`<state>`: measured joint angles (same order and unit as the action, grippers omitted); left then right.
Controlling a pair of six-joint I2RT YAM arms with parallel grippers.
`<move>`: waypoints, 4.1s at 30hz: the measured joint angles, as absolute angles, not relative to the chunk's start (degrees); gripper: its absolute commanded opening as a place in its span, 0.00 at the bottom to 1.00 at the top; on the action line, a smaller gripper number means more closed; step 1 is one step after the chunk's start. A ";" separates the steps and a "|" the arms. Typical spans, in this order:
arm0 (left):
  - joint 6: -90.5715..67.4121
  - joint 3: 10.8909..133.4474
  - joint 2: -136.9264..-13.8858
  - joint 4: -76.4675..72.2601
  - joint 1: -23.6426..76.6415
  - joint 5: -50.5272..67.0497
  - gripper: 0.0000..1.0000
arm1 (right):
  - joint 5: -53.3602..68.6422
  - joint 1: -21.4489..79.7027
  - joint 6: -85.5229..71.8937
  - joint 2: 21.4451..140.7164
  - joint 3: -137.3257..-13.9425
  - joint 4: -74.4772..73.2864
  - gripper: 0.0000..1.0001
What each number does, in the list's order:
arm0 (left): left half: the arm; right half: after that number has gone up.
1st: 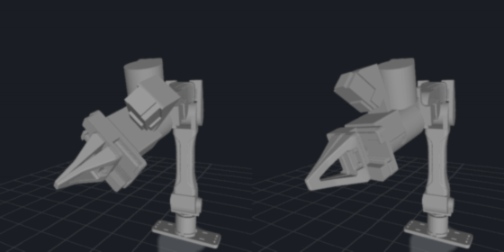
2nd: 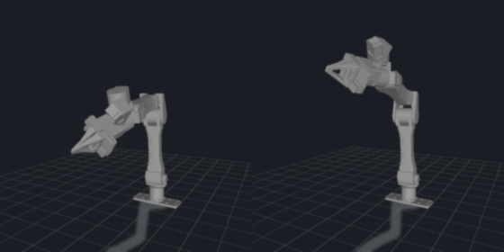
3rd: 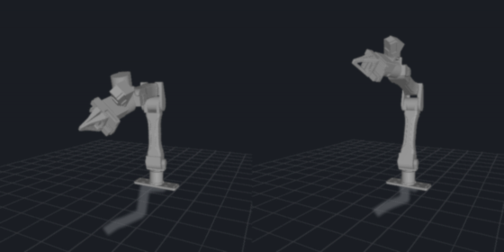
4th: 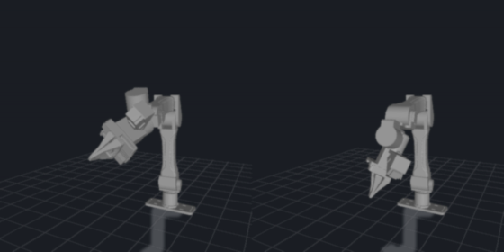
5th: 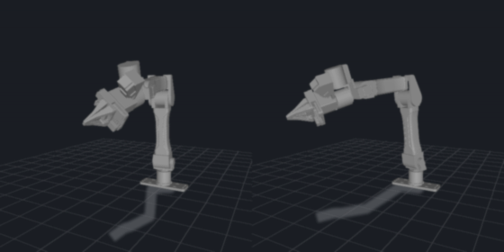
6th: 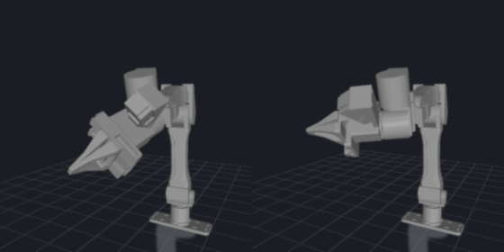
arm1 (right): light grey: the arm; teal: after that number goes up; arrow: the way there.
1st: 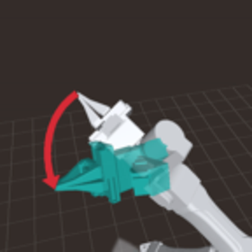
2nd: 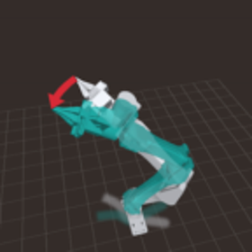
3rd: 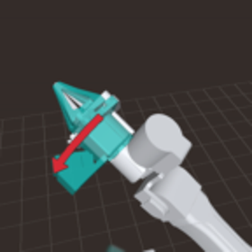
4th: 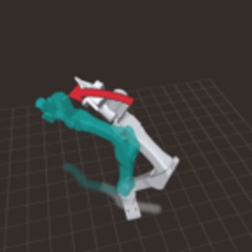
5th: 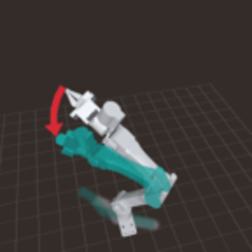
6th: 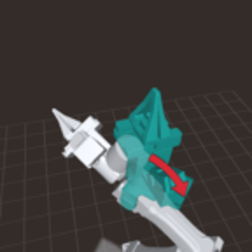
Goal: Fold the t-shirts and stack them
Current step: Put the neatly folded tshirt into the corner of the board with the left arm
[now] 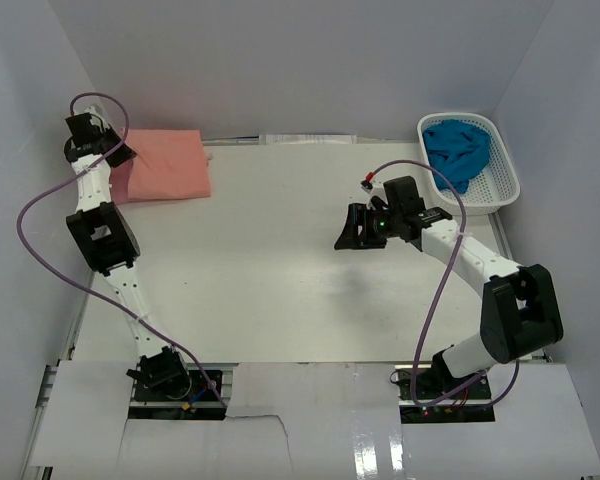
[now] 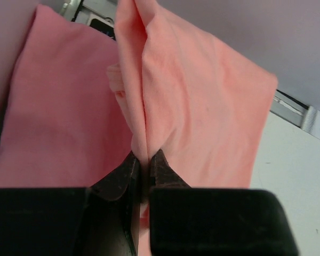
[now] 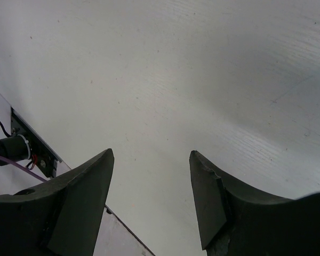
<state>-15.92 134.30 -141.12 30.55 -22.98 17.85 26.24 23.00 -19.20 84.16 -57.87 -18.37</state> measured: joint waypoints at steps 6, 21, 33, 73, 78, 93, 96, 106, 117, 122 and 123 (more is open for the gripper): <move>-15.88 134.30 -141.64 29.26 -23.92 15.22 0.00 | 27.29 23.33 -19.00 87.07 -60.27 -19.16 0.65; -13.13 134.28 -141.64 27.53 -25.52 10.87 0.00 | 28.62 23.51 -18.20 90.61 -64.34 -19.88 0.65; -11.18 133.86 -139.15 26.92 -25.61 7.40 0.00 | 30.24 23.70 -17.50 92.77 -65.54 -20.05 0.65; -4.51 124.81 -139.55 22.46 -13.96 -9.08 0.98 | 31.79 24.14 -17.32 90.98 -62.85 -19.11 0.65; -4.73 124.81 -141.36 22.04 -14.04 -9.02 0.98 | 31.86 24.14 -17.34 90.98 -62.02 -19.03 0.65; -8.05 123.15 -144.09 19.88 -14.00 -5.85 0.97 | 31.92 24.14 -17.54 90.98 -61.95 -17.85 0.65; -8.60 123.15 -144.29 19.40 -13.65 -5.74 0.97 | 31.90 24.14 -17.56 90.98 -61.95 -17.85 0.65; -9.69 123.15 -145.03 17.23 -9.87 -6.90 0.98 | 31.90 24.14 -17.58 90.96 -61.87 -17.82 0.65; -9.80 123.15 -145.03 16.99 -7.01 -6.70 0.98 | 31.68 24.14 -17.61 90.21 -59.66 -17.45 0.65; -9.47 123.39 -145.03 17.19 -7.01 -6.72 0.98 | 31.70 24.14 -17.58 89.82 -59.33 -17.43 0.65; -9.47 123.46 -144.97 17.39 -7.01 -6.83 0.98 | 31.70 24.14 -17.58 89.82 -59.33 -17.43 0.65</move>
